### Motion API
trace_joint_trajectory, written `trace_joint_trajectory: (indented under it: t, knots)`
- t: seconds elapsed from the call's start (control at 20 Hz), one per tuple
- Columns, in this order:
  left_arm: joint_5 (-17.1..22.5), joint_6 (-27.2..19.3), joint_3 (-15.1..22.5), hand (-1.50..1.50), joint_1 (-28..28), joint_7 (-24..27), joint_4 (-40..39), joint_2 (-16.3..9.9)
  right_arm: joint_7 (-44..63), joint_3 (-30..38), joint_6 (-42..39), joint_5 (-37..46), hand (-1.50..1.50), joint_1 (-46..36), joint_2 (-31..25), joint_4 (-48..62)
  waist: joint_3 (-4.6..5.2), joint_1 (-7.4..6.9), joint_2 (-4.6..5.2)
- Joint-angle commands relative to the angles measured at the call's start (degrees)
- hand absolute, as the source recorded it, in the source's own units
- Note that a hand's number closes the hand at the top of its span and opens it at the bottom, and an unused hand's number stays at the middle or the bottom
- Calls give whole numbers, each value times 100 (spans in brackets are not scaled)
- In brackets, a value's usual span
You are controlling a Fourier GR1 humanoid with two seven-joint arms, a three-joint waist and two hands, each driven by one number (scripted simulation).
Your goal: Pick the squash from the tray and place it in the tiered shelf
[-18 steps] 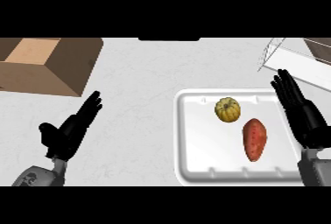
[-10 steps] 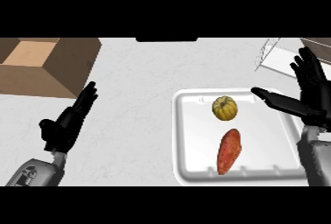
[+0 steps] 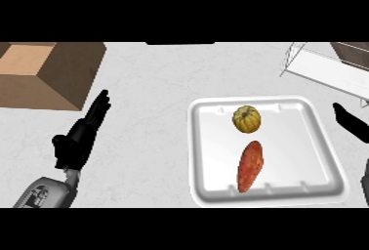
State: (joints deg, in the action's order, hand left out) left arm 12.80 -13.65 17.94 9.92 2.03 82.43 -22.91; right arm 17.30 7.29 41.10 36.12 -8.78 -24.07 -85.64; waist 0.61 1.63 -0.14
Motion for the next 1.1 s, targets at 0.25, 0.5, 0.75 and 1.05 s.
trace_joint_trajectory:
  t: [0.25,0.5,0.75,1.05]
  knots:
    - [-339,-328,213,0,186,-168,-42,402,2325,-1273,-1192,2722,-150,4,1197,-955,-28,-112,-14]
    - [-312,-245,148,0,427,-238,-243,473,3846,-1946,-2897,3947,-150,-921,1671,-1019,-25,-188,2]
    - [-432,-64,221,0,143,221,-414,434,5020,-1995,-4830,4125,-150,-2048,2131,-782,-34,-227,8]
    - [-345,-3,109,0,374,-92,-225,350,5762,-1910,-6406,3688,-150,-2662,2395,236,-35,-338,12]
